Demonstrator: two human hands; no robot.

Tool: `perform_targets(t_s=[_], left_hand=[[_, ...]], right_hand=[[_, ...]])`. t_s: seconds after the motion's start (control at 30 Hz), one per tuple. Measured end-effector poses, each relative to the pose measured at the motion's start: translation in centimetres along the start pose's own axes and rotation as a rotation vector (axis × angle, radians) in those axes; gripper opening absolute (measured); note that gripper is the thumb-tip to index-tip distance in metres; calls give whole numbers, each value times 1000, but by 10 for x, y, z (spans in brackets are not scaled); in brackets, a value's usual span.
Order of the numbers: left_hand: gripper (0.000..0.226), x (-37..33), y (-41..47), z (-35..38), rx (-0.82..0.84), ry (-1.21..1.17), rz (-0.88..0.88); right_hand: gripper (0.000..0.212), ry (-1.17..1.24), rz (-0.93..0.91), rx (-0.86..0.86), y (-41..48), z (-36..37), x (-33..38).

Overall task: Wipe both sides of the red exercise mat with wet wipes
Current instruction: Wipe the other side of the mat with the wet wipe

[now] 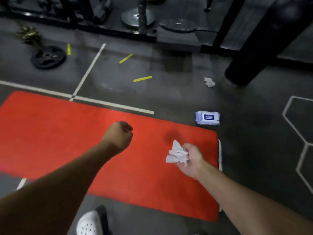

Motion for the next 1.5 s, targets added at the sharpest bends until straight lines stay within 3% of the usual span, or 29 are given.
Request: perform_targets(t_s=[0.1,0.2,0.4,0.5,0.67,0.7,0.77,0.83,0.9,0.97,1.07,1.2,1.3,1.33,1.43,1.5], left_hand=[[26,24,63,34,108,24,141],[28,61,116,94,168,45,238],[33,137,220,235,157,65,317],[37,173,278,314,105,119,384],[42,196,354,390,-3,232,550],[43,198,369,407,-19,269,564],[49,204,386,434,-8,403,585],[56,215,393,459,-67,576,639],[61,226,402,470,-175,642,673],[63,228,406,474,-200,633,704],[63,228,407,473,-191,623,717],[63,228,405,470,-165,605,706],[63,228,405,469,-170,610,696],[63,228,405,469,-169,609,694],[62,228,403,468,-171,610,689],[63,227,402,467,-178,606,687]], right_hand=[[26,199,-121,16,41,14,-6],[19,138,-321,-178,114,4,-27],[14,97,-408,-361,267,-19,-49],[19,-11,-652,-430,360,-40,-39],[26,-274,-918,-460,456,-54,-2],[35,-363,-980,-452,479,-56,8],[50,-625,-1150,-464,509,-54,22],[52,-1071,-1323,-520,533,-55,34],[54,-1576,-1315,-628,559,-63,48],[55,-1766,-1202,-778,575,-74,63],[57,-1716,-1122,-831,587,-70,67],[61,-1958,-1122,-642,581,-80,82],[59,-1769,-936,-853,575,-93,109],[59,-1746,-953,-890,579,-83,103],[63,-1965,-1179,-666,595,-46,59],[64,-2073,-1188,-556,588,-54,62]])
Point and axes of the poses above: each hand's wrist, its own y-axis towards the middle knuckle, its own z-axis out of the palm, x = y × z, the point moved 4 cm from there along y, towards the middle knuckle, and after that the axes turned 5 degrees about y, right-handed, at the moved point
